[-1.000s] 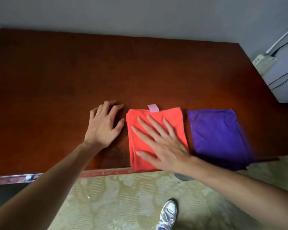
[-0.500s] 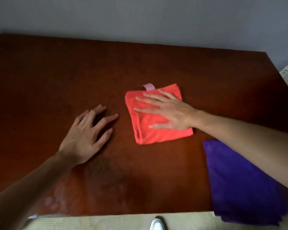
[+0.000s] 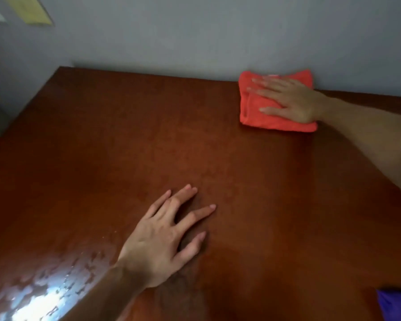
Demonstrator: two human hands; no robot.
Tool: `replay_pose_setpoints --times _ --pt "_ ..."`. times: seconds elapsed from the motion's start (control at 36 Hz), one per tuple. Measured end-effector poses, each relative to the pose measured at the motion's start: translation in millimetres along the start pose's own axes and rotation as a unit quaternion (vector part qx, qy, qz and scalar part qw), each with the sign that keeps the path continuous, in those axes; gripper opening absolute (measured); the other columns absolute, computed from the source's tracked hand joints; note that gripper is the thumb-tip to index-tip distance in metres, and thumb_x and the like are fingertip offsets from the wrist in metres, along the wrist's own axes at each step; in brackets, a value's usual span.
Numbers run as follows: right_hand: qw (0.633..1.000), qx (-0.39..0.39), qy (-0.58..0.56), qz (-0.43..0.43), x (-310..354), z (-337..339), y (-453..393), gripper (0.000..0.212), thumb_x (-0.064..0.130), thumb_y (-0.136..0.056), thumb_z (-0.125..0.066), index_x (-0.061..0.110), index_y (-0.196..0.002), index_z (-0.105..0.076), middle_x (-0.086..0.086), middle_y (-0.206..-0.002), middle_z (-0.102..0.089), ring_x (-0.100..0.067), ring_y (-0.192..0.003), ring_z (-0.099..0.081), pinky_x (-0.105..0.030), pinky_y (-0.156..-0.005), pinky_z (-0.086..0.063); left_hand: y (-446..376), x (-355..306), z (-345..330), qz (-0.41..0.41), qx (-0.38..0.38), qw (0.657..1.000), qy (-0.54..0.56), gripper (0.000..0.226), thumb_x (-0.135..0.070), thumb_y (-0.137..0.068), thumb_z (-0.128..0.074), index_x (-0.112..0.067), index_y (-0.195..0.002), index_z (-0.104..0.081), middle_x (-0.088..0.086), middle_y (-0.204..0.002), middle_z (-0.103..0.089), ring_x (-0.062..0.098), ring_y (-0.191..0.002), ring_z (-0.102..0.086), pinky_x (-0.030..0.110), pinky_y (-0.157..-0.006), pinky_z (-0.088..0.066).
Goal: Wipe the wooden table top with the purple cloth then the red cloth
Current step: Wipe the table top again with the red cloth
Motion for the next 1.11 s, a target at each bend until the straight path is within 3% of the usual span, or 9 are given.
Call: replay_pose_setpoints --times 0.14,0.25,0.31,0.39,0.5,0.58,0.72,0.92,1.11 --pt "0.986 -0.003 -0.074 -0.151 5.9 -1.5 15.4 0.108 0.100 -0.069 0.005 0.044 -0.161 -0.005 0.007 -0.173 -0.001 -0.021 -0.159 -0.002 -0.048 -0.127 -0.002 2.2 -0.9 2.0 -0.010 -0.011 1.000 0.008 0.051 -0.055 -0.105 -0.030 -0.043 -0.155 -0.027 0.000 -0.163 -0.026 0.008 -0.155 -0.006 0.033 -0.126 -0.001" --pt "0.970 -0.003 -0.108 -0.218 42.9 -7.8 46.3 0.112 0.103 -0.064 0.001 0.047 -0.160 0.000 0.011 -0.172 0.004 -0.016 -0.159 0.006 -0.051 -0.126 0.002 3.9 -3.8 6.8 -0.014 -0.030 0.999 0.028 0.049 -0.049 -0.106 -0.029 -0.038 -0.154 -0.033 0.000 -0.160 -0.029 0.010 -0.154 -0.013 0.033 -0.126 -0.005" --pt "0.971 -0.003 -0.103 -0.215 76.3 -9.9 67.7 0.114 0.104 -0.062 0.003 0.048 -0.160 0.000 0.010 -0.172 0.004 -0.017 -0.159 0.007 -0.052 -0.126 0.003 3.2 0.0 11.6 0.004 -0.059 0.997 0.047 0.048 -0.043 -0.107 -0.030 -0.027 -0.151 -0.040 0.002 -0.154 -0.037 0.015 -0.150 -0.027 0.038 -0.122 -0.021" --pt "0.978 0.001 -0.091 -0.189 141.5 -13.0 103.3 0.115 0.104 -0.061 0.004 0.046 -0.160 0.001 0.009 -0.173 0.005 -0.017 -0.159 0.008 -0.053 -0.126 0.004 6.9 7.2 23.1 0.038 -0.124 0.990 0.048 0.043 -0.035 -0.106 -0.035 -0.015 -0.141 -0.050 0.005 -0.143 -0.047 0.023 -0.128 -0.049 0.041 -0.102 -0.040" --pt "0.978 -0.003 -0.090 -0.187 235.1 -16.6 157.3 0.110 0.101 -0.066 0.003 0.045 -0.161 0.000 0.008 -0.173 0.006 -0.017 -0.159 0.010 -0.055 -0.126 0.003 20.4 7.5 36.0 0.047 -0.181 0.982 0.024 0.034 -0.029 -0.105 -0.037 -0.015 -0.128 -0.058 0.006 -0.130 -0.053 0.027 -0.109 -0.054 0.044 -0.088 -0.042" --pt "0.975 -0.032 -0.092 -0.198 310.9 -20.3 195.8 0.102 0.097 -0.076 -0.011 0.043 -0.162 -0.007 0.006 -0.173 0.000 -0.019 -0.159 0.007 -0.058 -0.125 -0.001 37.9 19.9 36.7 0.079 -0.182 0.979 0.040 0.032 -0.028 -0.103 -0.040 -0.016 -0.126 -0.059 0.006 -0.130 -0.054 0.028 -0.110 -0.054 0.045 -0.087 -0.042" --pt "0.987 -0.049 -0.072 -0.132 414.0 -22.5 228.5 0.099 0.094 -0.082 -0.024 0.039 -0.163 -0.013 0.003 -0.173 -0.004 -0.023 -0.160 0.001 -0.063 -0.122 -0.010 68.9 52.9 37.1 0.124 -0.147 0.981 0.027 0.038 -0.030 -0.098 -0.041 -0.020 -0.130 -0.059 0.004 -0.134 -0.054 0.029 -0.114 -0.054 0.044 -0.090 -0.040" --pt "0.996 -0.008 -0.082 -0.026 404.8 -19.6 212.3 0.089 0.090 -0.086 -0.031 0.048 -0.161 -0.007 0.010 -0.172 0.007 -0.015 -0.158 0.013 -0.057 -0.126 -0.001 73.7 80.0 39.8 0.058 -0.041 0.996 -0.051 0.049 -0.043 -0.100 -0.030 -0.032 -0.144 -0.048 0.004 -0.147 -0.047 0.028 -0.126 -0.050 0.046 -0.099 -0.039" --pt "0.996 0.006 -0.043 0.080 337.1 -14.8 137.7 0.084 0.085 -0.089 -0.035 0.047 -0.161 -0.013 0.010 -0.173 0.000 -0.014 -0.159 0.006 -0.048 -0.128 0.001 65.1 87.6 34.1 0.033 -0.033 0.998 -0.046 0.047 -0.043 -0.103 -0.030 -0.032 -0.147 -0.043 0.005 -0.148 -0.044 0.024 -0.134 -0.045 0.043 -0.110 -0.029"
Point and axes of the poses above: each hand's wrist, its own y-axis away from the middle knuckle, its own z-axis out of the back of the hand, x = y × z, the point moved 10 cm from there along -y, towards the middle knuckle
